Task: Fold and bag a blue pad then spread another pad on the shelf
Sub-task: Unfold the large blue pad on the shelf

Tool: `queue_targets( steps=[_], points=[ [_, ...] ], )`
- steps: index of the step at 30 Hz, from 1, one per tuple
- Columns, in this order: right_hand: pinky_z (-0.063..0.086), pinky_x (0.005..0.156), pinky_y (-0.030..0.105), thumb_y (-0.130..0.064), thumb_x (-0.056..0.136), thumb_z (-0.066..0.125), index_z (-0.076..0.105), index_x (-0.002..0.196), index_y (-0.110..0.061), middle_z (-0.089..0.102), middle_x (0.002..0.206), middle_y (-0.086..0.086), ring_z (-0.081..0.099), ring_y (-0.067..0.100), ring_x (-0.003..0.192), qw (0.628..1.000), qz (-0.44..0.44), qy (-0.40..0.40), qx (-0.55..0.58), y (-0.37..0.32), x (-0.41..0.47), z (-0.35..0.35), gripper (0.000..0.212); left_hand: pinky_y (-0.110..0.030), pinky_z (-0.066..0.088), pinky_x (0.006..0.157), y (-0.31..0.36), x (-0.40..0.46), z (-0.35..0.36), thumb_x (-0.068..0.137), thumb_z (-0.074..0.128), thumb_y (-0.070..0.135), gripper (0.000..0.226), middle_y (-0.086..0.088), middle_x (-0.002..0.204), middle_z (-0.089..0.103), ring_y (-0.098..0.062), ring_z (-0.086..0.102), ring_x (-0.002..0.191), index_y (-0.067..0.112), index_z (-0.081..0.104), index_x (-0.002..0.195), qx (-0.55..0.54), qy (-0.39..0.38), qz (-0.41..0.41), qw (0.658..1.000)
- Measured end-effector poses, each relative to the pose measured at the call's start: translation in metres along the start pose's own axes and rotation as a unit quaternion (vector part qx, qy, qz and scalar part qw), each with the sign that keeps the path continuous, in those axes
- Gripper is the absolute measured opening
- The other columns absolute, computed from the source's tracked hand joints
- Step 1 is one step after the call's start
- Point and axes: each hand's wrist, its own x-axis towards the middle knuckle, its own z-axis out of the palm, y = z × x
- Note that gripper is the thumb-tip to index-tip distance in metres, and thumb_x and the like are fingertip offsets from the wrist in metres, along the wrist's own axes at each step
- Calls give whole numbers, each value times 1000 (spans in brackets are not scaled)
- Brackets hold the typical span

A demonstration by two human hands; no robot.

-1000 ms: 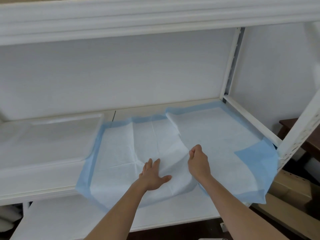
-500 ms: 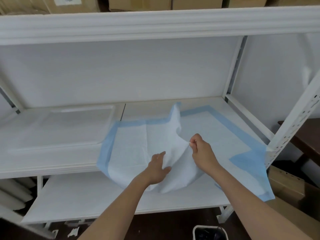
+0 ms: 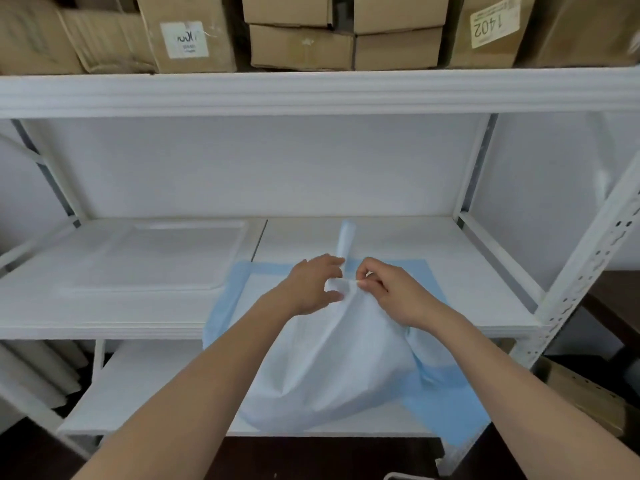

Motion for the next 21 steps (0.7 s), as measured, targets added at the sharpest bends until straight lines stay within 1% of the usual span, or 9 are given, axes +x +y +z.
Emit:
queue_targets(
  steps=[3,5,6,7,9,10,13,17,21],
  points=[
    [33,54,20,-23,97,50,51,84,-22,49,58,-9,37,6,51,1000,7,16,-11,5,-4,-20,13,-36,4,120,11,0,-10,91,59,33,37,8,149,37,-7,21,143,11,57,121,-6,24,21,999],
    [32,52,15,-23,96,53,53,86,-21,51,59,-8,38,4,49,999,10,29,-10,10,-8,-31,10,-34,11,119,21,1,-15,90,59,32,35,5,144,45,-11,29,140,14,60,120,-23,29,22,999],
    [34,51,14,-22,95,55,55,87,-20,53,61,-9,40,3,48,999,13,32,-6,12,-10,-35,8,-35,25,112,26,0,-17,89,58,32,28,0,134,54,-18,41,130,14,63,110,-31,35,15,999],
    [36,51,12,-21,93,57,57,88,-19,57,65,-9,42,2,49,999,17,36,-2,15,-12,-38,6,-37,37,96,33,0,-20,86,56,32,22,-5,112,63,-25,50,108,12,61,92,-36,49,12,998],
    [39,57,7,-20,89,62,59,90,-21,63,78,-8,51,-3,59,998,28,49,4,21,-13,-43,3,-33,36,66,42,-3,-24,83,54,28,25,-1,68,49,-21,41,67,15,42,66,-51,85,19,995],
    [41,63,6,-21,88,65,60,93,-21,65,85,-7,55,-3,70,998,35,59,8,25,-14,-45,7,-32,33,60,44,-4,-27,84,54,23,30,2,61,40,-18,36,59,16,36,61,-58,97,23,993],
    [45,85,21,-28,86,67,59,106,-20,62,103,-5,58,11,95,993,71,89,5,38,-14,-52,23,-30,29,56,44,-10,-38,87,52,18,33,3,58,34,-15,32,55,16,32,60,-60,122,15,991],
    [41,85,29,-33,90,60,53,117,-10,56,117,7,54,22,106,973,172,153,-29,60,-18,-57,37,-29,25,53,37,-18,-46,88,52,19,32,5,57,31,-13,27,53,16,33,62,-85,159,-11,984],
    [47,92,43,-41,96,47,54,116,5,59,120,24,59,36,108,945,305,62,103,73,-19,-41,50,-27,25,52,33,-25,-52,88,54,18,33,6,57,29,-10,26,51,16,34,62,-79,171,3,982]
  ],
)
